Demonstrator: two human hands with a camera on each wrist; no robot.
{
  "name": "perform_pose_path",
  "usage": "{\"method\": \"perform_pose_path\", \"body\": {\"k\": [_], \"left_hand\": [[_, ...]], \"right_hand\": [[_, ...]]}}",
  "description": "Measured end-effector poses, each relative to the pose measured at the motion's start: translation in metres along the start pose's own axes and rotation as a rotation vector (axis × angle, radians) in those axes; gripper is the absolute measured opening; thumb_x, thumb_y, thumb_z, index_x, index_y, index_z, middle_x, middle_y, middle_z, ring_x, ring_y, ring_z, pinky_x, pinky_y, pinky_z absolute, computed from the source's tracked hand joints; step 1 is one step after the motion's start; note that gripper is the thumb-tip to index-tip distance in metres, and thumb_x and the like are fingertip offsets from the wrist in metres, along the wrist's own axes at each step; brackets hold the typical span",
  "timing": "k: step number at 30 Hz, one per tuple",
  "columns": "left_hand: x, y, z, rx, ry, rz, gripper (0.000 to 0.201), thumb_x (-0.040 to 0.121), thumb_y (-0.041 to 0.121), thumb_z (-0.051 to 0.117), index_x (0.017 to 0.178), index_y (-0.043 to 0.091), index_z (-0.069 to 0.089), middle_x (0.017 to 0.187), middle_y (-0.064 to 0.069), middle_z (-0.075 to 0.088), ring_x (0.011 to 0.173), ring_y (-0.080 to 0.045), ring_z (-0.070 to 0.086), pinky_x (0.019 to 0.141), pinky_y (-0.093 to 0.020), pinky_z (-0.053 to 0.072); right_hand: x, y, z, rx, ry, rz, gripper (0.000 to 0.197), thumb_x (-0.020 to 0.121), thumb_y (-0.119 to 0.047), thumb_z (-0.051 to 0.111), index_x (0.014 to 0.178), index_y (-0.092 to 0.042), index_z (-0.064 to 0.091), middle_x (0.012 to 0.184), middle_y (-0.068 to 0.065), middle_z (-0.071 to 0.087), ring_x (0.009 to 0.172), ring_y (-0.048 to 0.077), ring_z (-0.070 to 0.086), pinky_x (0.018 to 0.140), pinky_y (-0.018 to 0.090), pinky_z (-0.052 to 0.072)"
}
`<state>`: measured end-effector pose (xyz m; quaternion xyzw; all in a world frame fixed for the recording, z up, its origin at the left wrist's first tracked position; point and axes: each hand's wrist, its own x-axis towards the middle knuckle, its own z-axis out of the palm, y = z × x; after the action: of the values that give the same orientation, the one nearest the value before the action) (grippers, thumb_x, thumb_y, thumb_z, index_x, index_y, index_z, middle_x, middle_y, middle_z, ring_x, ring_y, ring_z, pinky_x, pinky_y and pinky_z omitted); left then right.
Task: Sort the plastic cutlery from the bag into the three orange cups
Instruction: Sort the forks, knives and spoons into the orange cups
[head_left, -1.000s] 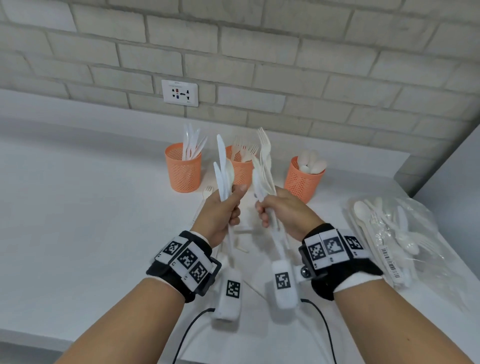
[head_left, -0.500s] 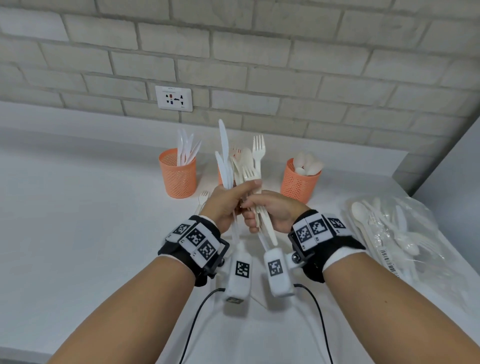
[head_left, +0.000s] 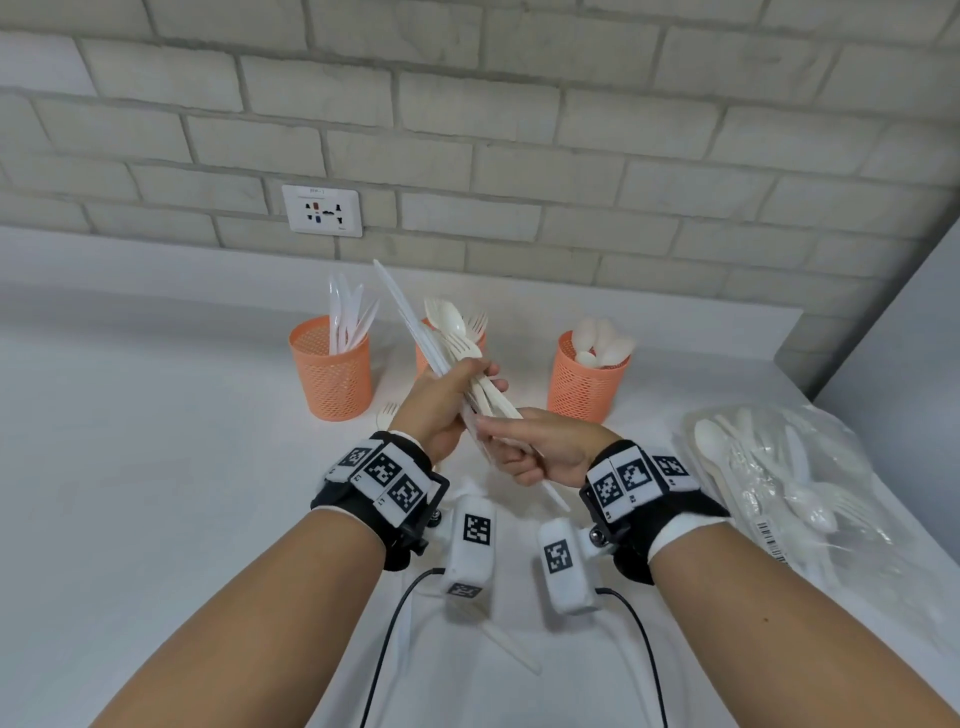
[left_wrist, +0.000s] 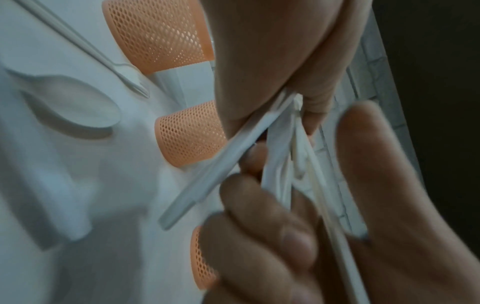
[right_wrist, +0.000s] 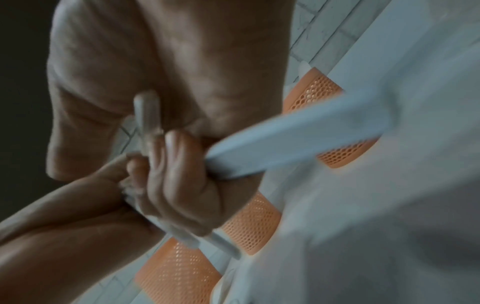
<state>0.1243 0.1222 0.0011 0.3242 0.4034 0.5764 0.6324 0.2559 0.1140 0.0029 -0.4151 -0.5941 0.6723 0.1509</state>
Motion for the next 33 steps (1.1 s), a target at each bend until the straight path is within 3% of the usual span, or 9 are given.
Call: {"method": "perform_pose_path", "body": {"k": [5, 9, 11, 15, 19, 22, 26, 30, 33], "left_hand": [[0.013, 0.016, -0.010, -0.120, 0.100, 0.074, 0.016, 0.091, 0.007, 0.053, 0.075, 0.010, 0.053, 0.049, 0.002, 0.058, 0.046, -0.008, 0.058, 0.058, -0.026, 0.051], [0.011, 0.021, -0.015, -0.016, 0.171, 0.127, 0.012, 0.090, 0.001, 0.052, 0.085, 0.012, 0.052, 0.057, -0.003, 0.049, 0.041, -0.010, 0.051, 0.049, -0.025, 0.047], [0.011, 0.016, -0.017, 0.157, 0.195, 0.156, 0.013, 0.089, -0.001, 0.051, 0.085, 0.011, 0.052, 0.059, -0.006, 0.049, 0.040, -0.012, 0.049, 0.045, -0.024, 0.046], [0.015, 0.004, -0.018, 0.510, 0.233, 0.186, 0.026, 0.088, 0.003, 0.050, 0.113, -0.006, 0.050, 0.070, -0.016, 0.057, 0.035, -0.010, 0.054, 0.039, -0.021, 0.045], [0.013, -0.001, -0.015, 0.605, 0.239, 0.254, 0.031, 0.090, 0.011, 0.052, 0.119, 0.000, 0.047, 0.095, -0.021, 0.060, 0.045, -0.014, 0.058, 0.038, -0.018, 0.043], [0.006, 0.000, -0.013, 0.620, 0.255, 0.331, 0.028, 0.092, 0.020, 0.051, 0.114, 0.003, 0.047, 0.086, -0.012, 0.060, 0.053, -0.012, 0.054, 0.039, -0.017, 0.040], [-0.004, 0.006, -0.021, 0.570, 0.261, 0.358, 0.026, 0.088, 0.003, 0.052, 0.111, 0.002, 0.039, 0.078, -0.015, 0.054, 0.048, -0.015, 0.051, 0.039, -0.022, 0.040], [-0.016, 0.013, -0.038, 0.499, 0.158, 0.289, 0.058, 0.082, -0.009, 0.056, 0.123, 0.017, 0.023, 0.080, -0.013, 0.055, 0.049, -0.013, 0.052, 0.042, -0.019, 0.045], [-0.023, 0.018, -0.051, 0.378, 0.060, 0.275, 0.074, 0.081, -0.014, 0.053, 0.140, 0.011, 0.016, 0.080, -0.009, 0.056, 0.049, -0.007, 0.053, 0.047, -0.021, 0.047]], "right_hand": [[-0.012, 0.012, -0.028, -0.172, 0.028, 0.162, 0.033, 0.078, -0.047, 0.059, 0.094, -0.020, 0.050, 0.052, -0.010, 0.040, 0.046, 0.005, 0.026, 0.042, 0.017, 0.017], [-0.024, -0.002, -0.040, -0.835, 0.195, 0.376, 0.026, 0.090, -0.039, 0.054, 0.078, -0.017, 0.053, 0.061, -0.005, 0.042, 0.051, 0.009, 0.036, 0.048, 0.019, 0.029], [-0.026, -0.014, -0.039, -0.952, 0.323, 0.310, 0.033, 0.093, -0.035, 0.051, 0.066, -0.017, 0.049, 0.065, -0.004, 0.044, 0.057, 0.010, 0.041, 0.051, 0.019, 0.030], [-0.013, -0.037, -0.019, -0.660, 0.625, -0.212, 0.033, 0.091, -0.027, 0.056, 0.061, -0.013, 0.049, 0.057, -0.004, 0.042, 0.053, 0.010, 0.040, 0.047, 0.013, 0.029], [0.007, -0.057, 0.016, -0.396, 0.665, -0.532, 0.019, 0.081, -0.026, 0.069, 0.087, -0.013, 0.056, 0.060, -0.006, 0.045, 0.054, 0.007, 0.044, 0.052, 0.010, 0.038], [0.024, -0.063, 0.035, -0.384, 0.687, -0.540, 0.029, 0.076, -0.026, 0.074, 0.090, -0.011, 0.053, 0.068, 0.000, 0.050, 0.058, 0.009, 0.048, 0.050, 0.007, 0.041], [0.043, -0.063, 0.048, -0.394, 0.690, -0.495, 0.013, 0.081, -0.015, 0.066, 0.084, -0.011, 0.054, 0.074, 0.002, 0.056, 0.066, 0.015, 0.055, 0.056, 0.017, 0.044], [0.056, -0.064, 0.051, -0.191, 0.560, -0.388, 0.015, 0.086, -0.012, 0.053, 0.073, -0.019, 0.048, 0.070, 0.004, 0.052, 0.065, 0.022, 0.054, 0.053, 0.027, 0.040], [0.067, -0.063, 0.056, -0.101, 0.503, -0.345, 0.011, 0.089, -0.015, 0.043, 0.079, -0.016, 0.047, 0.067, 0.005, 0.050, 0.054, 0.018, 0.050, 0.044, 0.025, 0.036]]}}
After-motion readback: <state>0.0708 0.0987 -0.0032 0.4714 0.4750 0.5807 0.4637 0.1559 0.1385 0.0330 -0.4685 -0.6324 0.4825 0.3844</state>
